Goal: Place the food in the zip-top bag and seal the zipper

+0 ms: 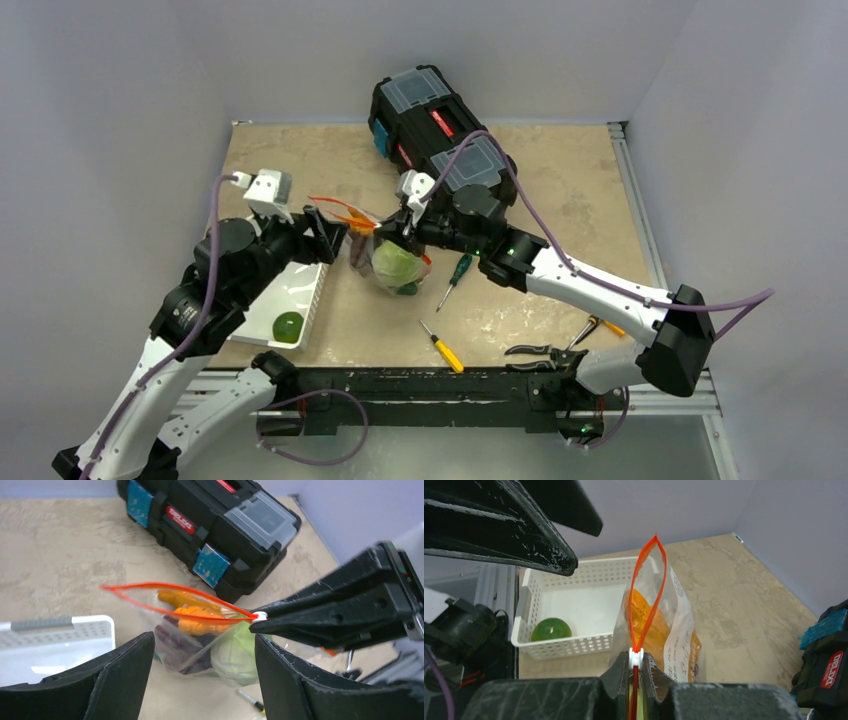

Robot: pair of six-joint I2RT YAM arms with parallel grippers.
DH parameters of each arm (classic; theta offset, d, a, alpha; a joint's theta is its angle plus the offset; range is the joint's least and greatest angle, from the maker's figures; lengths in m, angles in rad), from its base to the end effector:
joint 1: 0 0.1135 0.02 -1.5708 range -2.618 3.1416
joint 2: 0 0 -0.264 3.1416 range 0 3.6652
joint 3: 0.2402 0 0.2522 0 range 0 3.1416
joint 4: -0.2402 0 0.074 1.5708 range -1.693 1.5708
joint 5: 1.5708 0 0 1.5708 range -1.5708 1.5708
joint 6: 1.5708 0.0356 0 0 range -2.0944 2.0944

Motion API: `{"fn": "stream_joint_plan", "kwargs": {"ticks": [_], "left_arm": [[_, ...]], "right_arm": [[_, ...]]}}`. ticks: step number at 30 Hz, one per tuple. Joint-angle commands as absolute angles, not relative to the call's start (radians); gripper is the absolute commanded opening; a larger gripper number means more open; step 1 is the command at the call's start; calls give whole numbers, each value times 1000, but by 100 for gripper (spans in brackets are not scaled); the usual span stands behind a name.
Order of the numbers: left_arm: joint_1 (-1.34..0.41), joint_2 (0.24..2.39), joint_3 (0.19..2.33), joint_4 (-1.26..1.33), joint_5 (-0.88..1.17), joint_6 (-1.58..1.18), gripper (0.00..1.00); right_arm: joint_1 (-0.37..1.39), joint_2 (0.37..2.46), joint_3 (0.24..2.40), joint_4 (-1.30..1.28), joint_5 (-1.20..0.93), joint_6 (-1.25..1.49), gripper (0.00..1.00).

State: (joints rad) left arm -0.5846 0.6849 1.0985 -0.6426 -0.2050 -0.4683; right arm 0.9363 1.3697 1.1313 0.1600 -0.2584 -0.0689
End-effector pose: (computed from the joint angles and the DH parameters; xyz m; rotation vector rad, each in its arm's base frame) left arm 0.1055 -0.0611 0.4092 -0.0427 1.8306 -0.5656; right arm 0.1868 0.2692 0.3641 -1.0027 1.3982 0.8651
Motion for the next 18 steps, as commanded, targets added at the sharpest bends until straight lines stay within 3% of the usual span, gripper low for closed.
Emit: {"fn": "stream_joint_plan", "kwargs": {"ticks": [1,8,14,18], "left_arm": [[-581,665,1116,-575,72,-39,72],[-580,599,1043,-553,410,428,87],[-581,729,1096,-738,548,574,87],[-581,806,1131,-821,582,593,82]], "right_arm": [[935,1357,1177,139,-395,-220,0],[935,1384,1202,34,-461,-315,0],[935,1367,1194,2,-530,-349,0],[935,1360,1209,-27,-546,-356,0]]}}
